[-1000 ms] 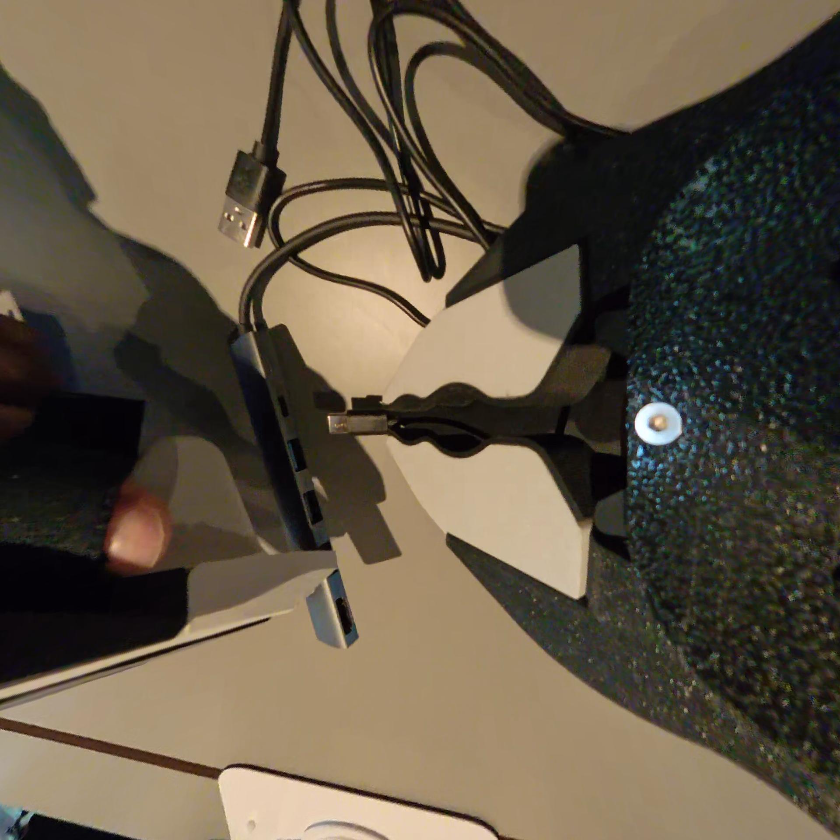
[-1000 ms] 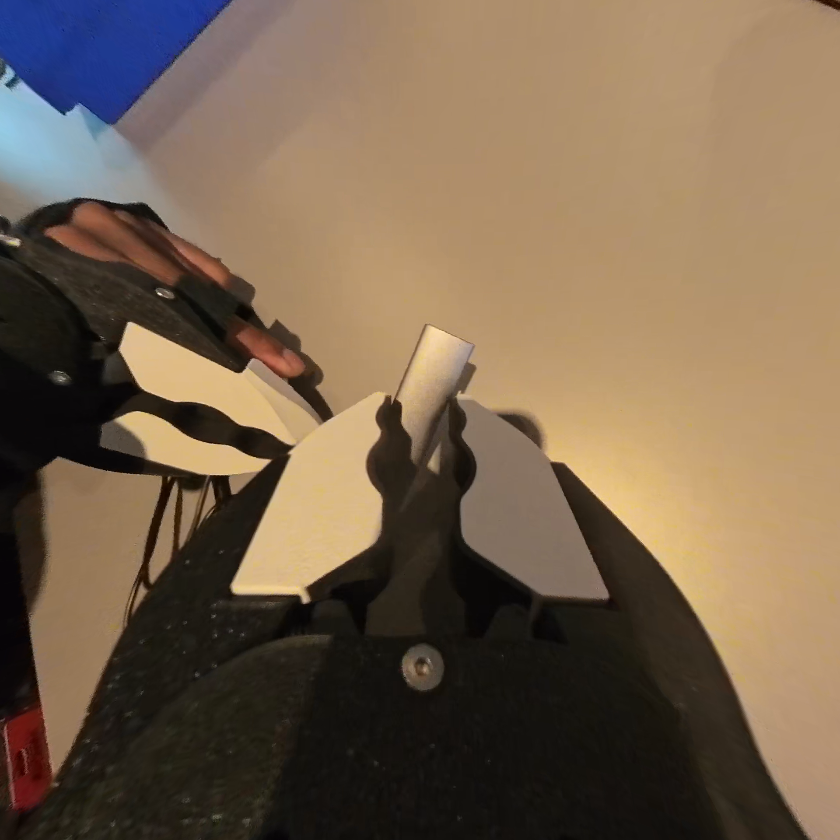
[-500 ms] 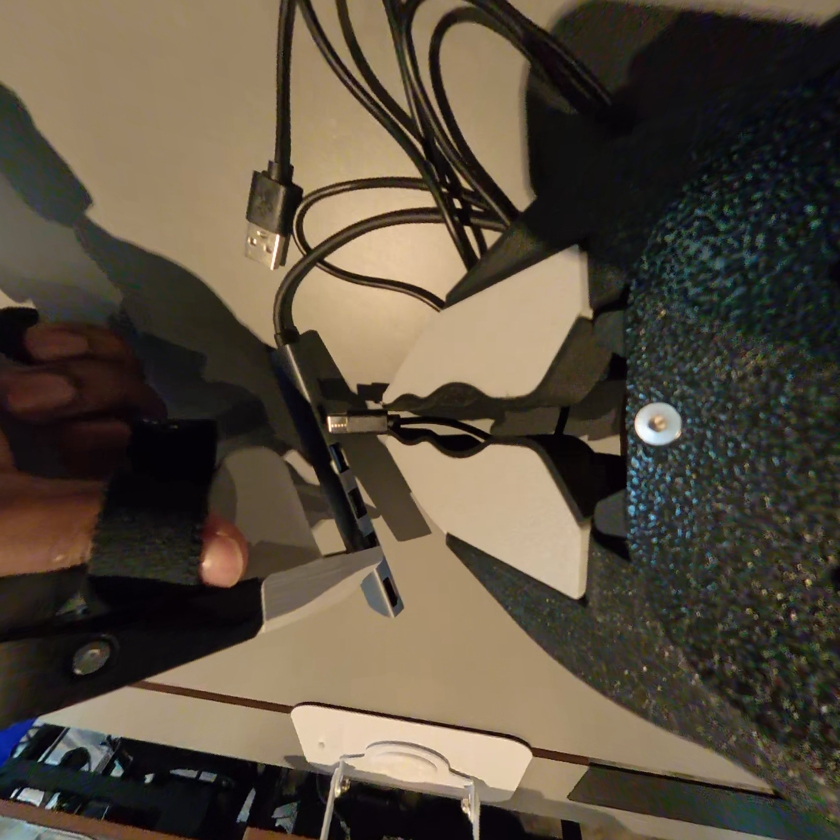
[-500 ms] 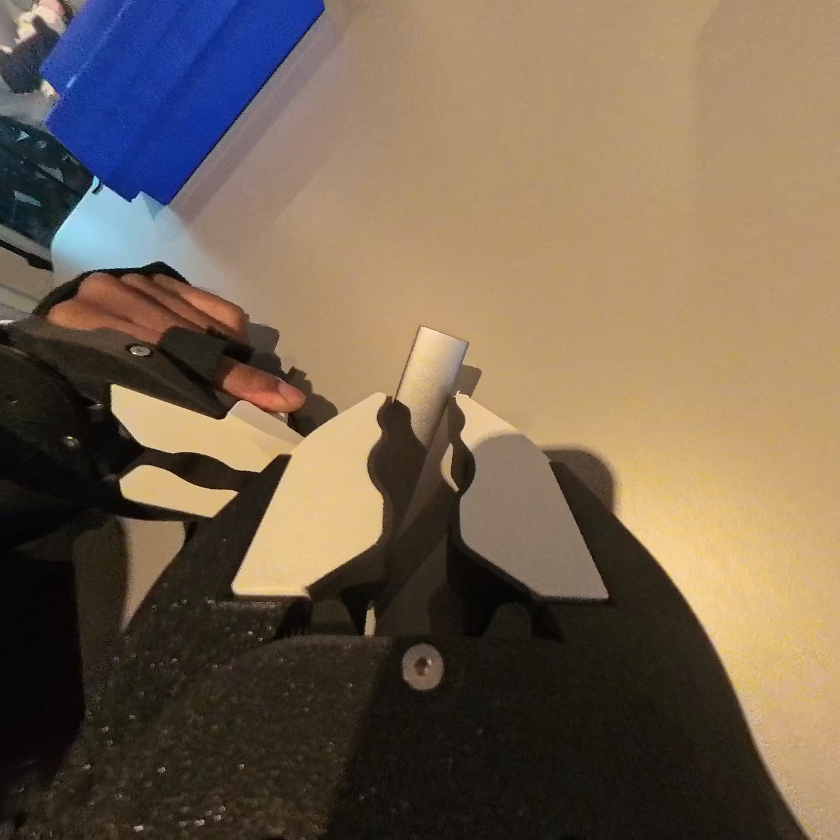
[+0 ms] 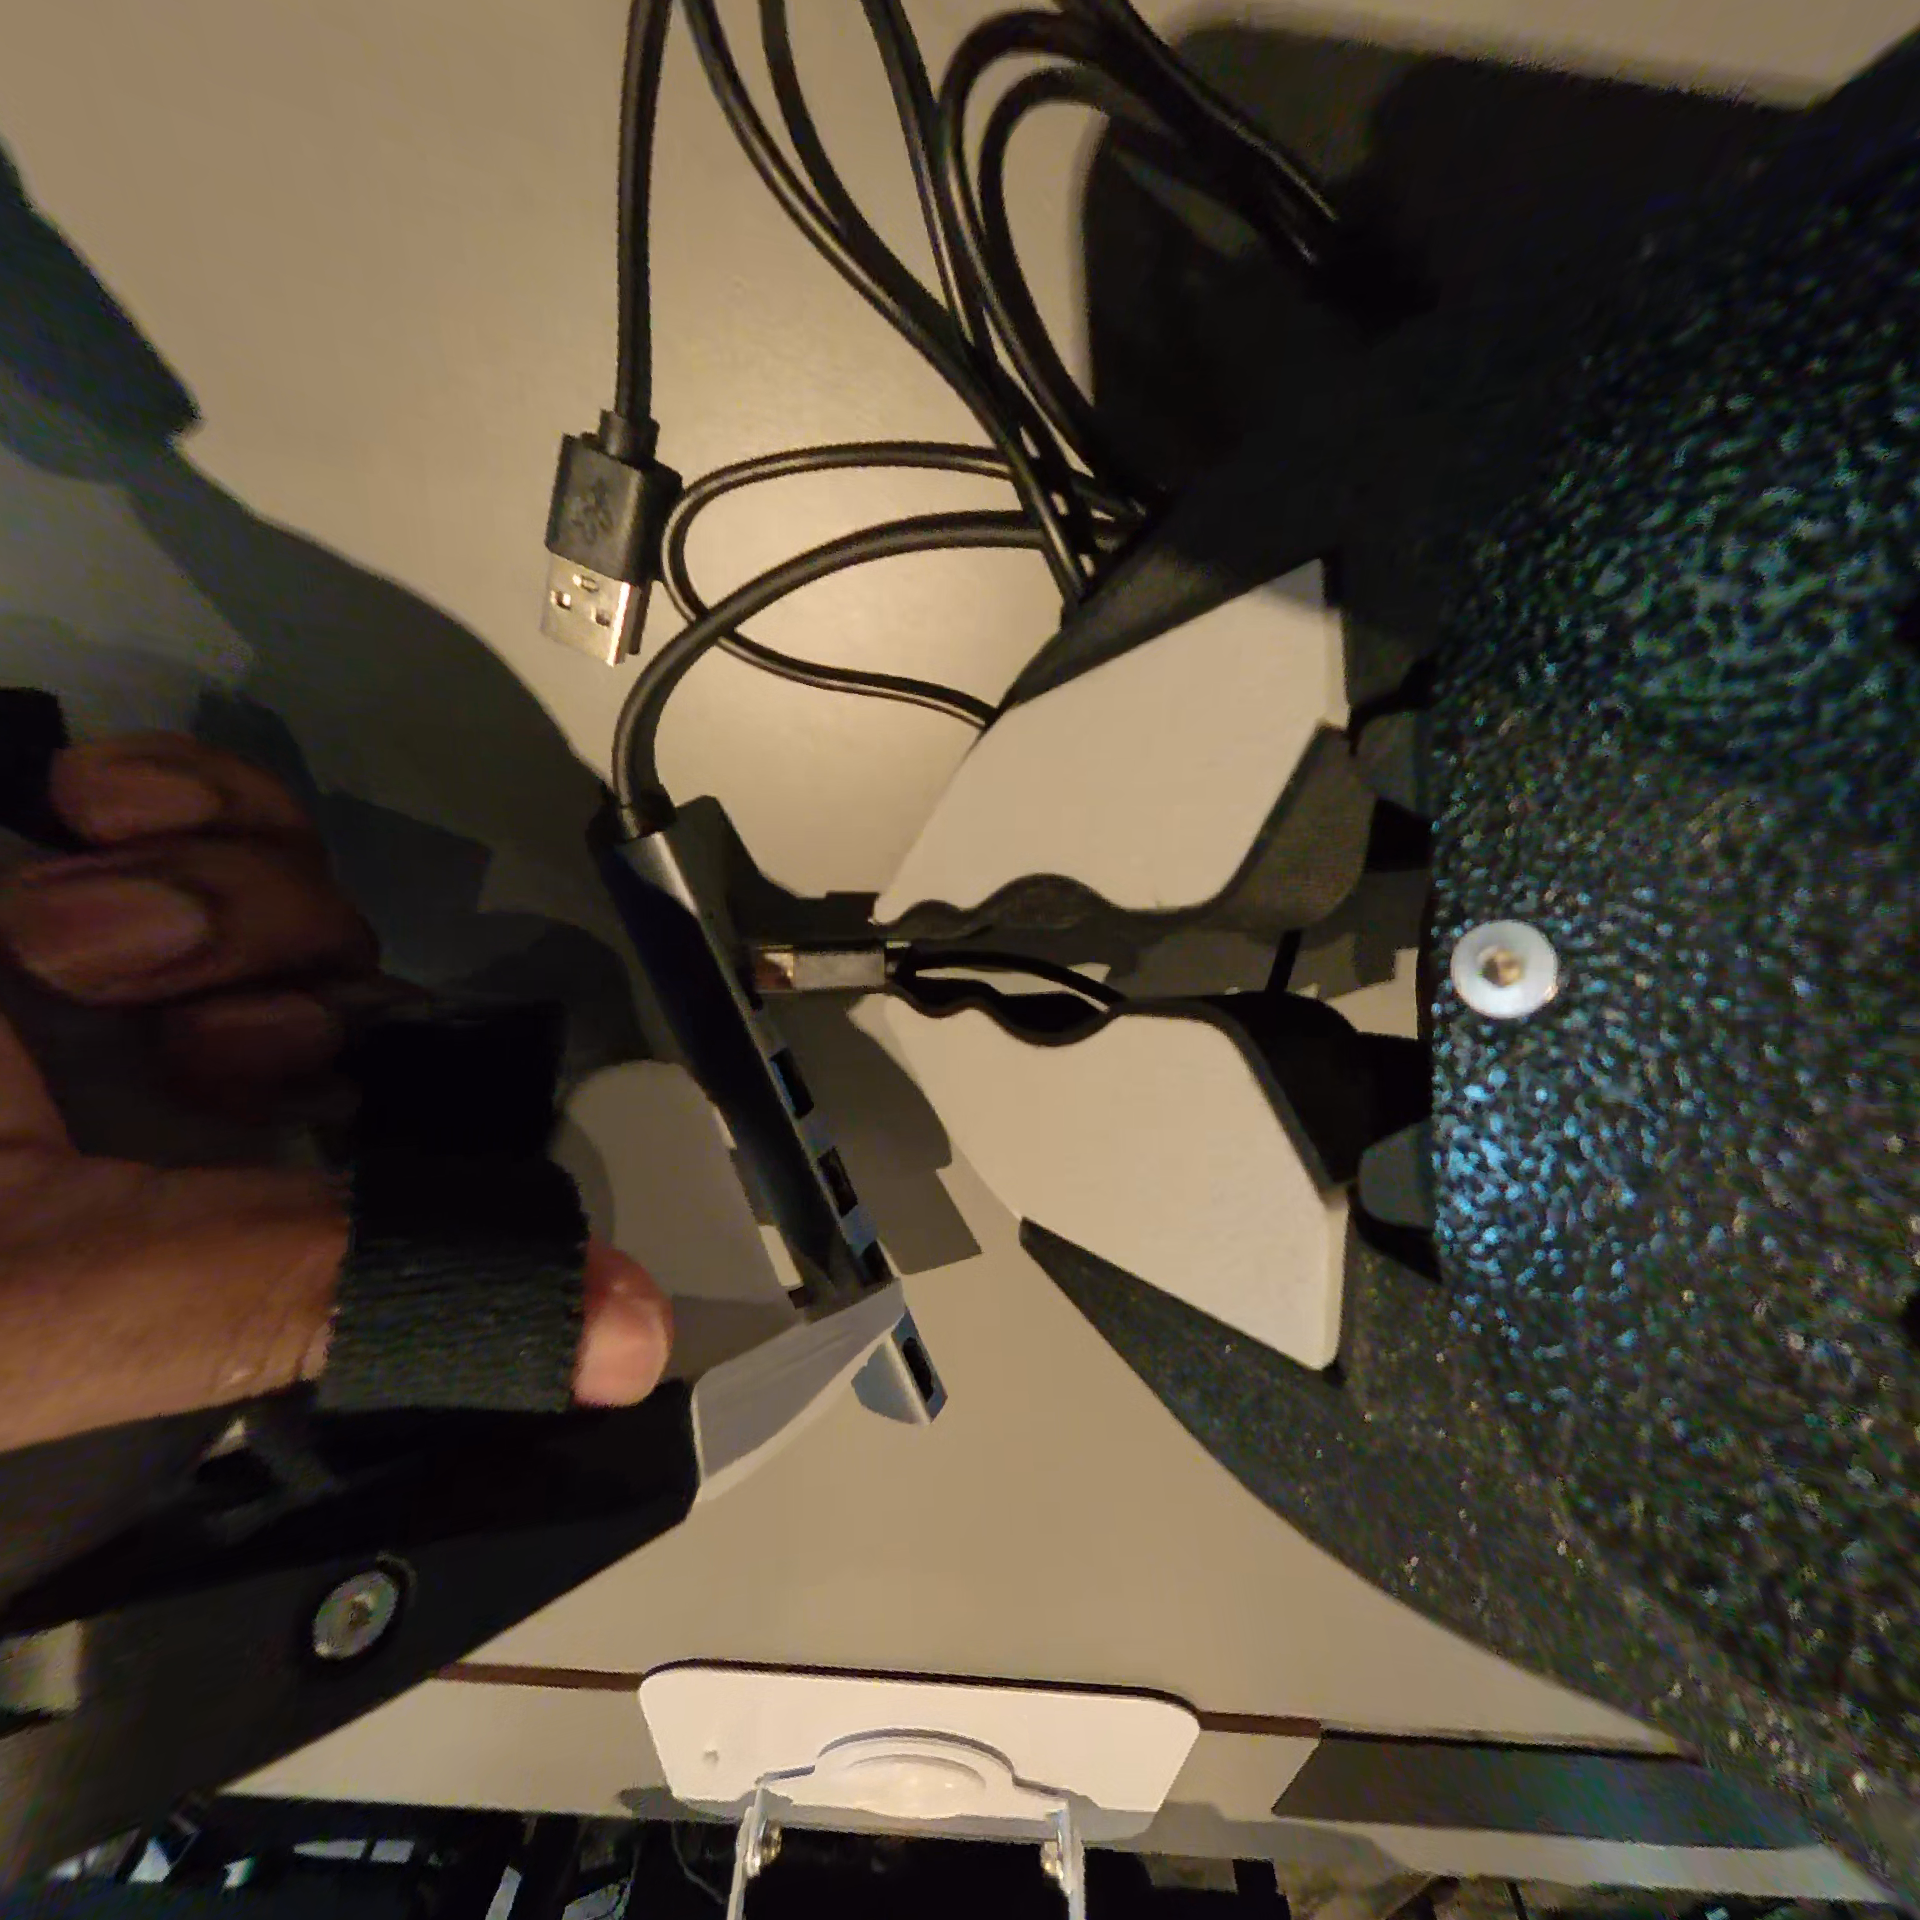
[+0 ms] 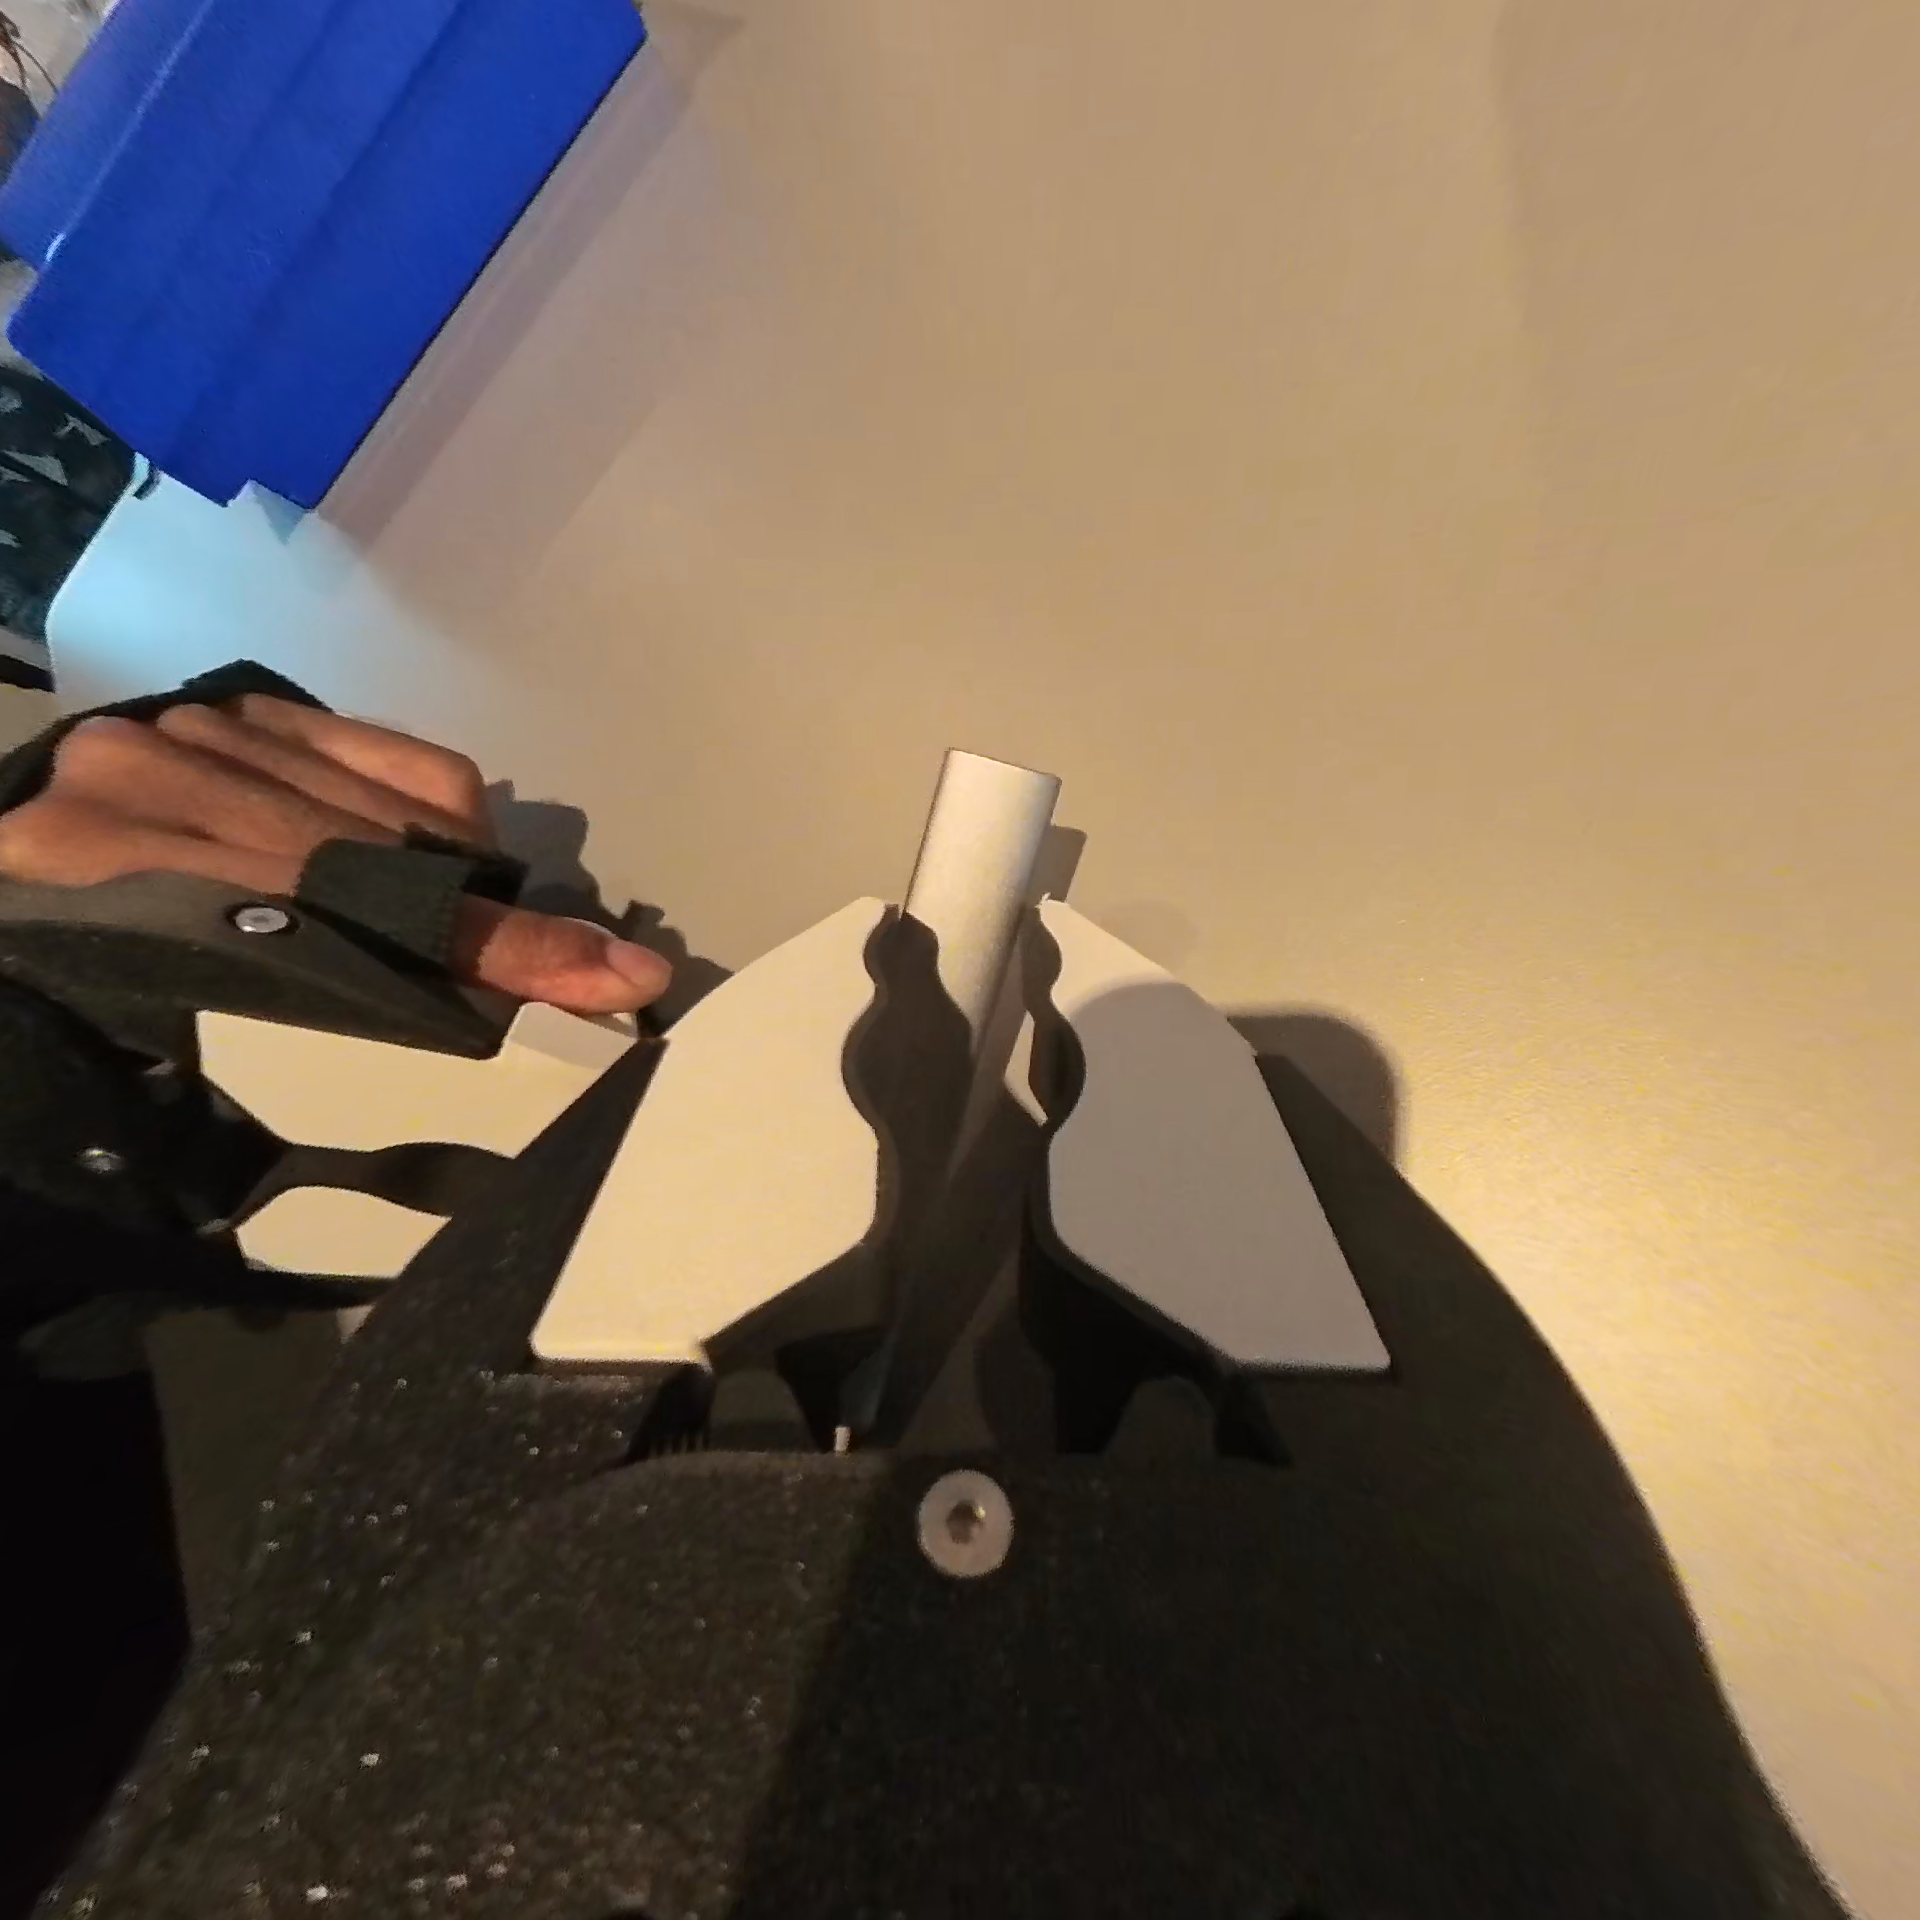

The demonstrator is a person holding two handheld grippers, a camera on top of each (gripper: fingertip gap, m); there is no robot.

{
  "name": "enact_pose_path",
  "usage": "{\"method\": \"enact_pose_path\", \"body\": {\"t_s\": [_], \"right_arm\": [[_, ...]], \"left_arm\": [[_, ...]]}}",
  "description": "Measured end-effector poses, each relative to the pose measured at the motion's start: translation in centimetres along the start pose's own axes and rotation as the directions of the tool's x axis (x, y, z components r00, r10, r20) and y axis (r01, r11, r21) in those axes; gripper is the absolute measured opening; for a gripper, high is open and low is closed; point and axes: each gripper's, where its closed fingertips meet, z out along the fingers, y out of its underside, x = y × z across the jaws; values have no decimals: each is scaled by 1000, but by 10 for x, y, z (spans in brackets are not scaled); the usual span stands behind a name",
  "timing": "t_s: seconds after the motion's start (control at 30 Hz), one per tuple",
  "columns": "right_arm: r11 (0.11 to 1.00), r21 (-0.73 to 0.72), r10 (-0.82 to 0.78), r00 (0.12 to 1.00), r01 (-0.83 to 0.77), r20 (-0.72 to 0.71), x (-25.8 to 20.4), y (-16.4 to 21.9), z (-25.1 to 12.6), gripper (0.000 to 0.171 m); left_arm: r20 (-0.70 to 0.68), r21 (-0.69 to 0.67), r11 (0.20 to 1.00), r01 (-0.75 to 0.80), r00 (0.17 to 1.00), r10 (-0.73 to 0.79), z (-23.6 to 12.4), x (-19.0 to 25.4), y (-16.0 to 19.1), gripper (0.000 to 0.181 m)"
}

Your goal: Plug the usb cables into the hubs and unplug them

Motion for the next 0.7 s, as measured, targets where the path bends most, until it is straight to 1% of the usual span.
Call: {"method": "enact_pose_path", "body": {"t_s": [0.03,0.3,0.37,0.53,0.63,0.7], "right_arm": [[1000,-3,4,1000,-4,1,0,1,1,25],[1000,-11,7,1000,-7,-4,-3,4,5,22],[1000,-5,5,1000,-5,-2,-4,4,5,24],[998,7,-65,998,66,-13,-1,2,-5,23],[998,24,-67,998,66,13,-1,4,-21,30],[995,5,-102,994,102,27,-4,15,-33,38]], "left_arm": [[-3,1,1000,7,1000,-7,0,0,-1,7],[-28,-51,997,49,998,-51,3,3,0,6],[-33,-59,996,64,997,-66,4,4,-1,6],[-61,-46,989,137,988,-140,4,4,-3,6],[-68,-41,986,161,984,-164,5,3,0,6],[-68,-47,985,168,983,-171,5,2,3,6]]}}
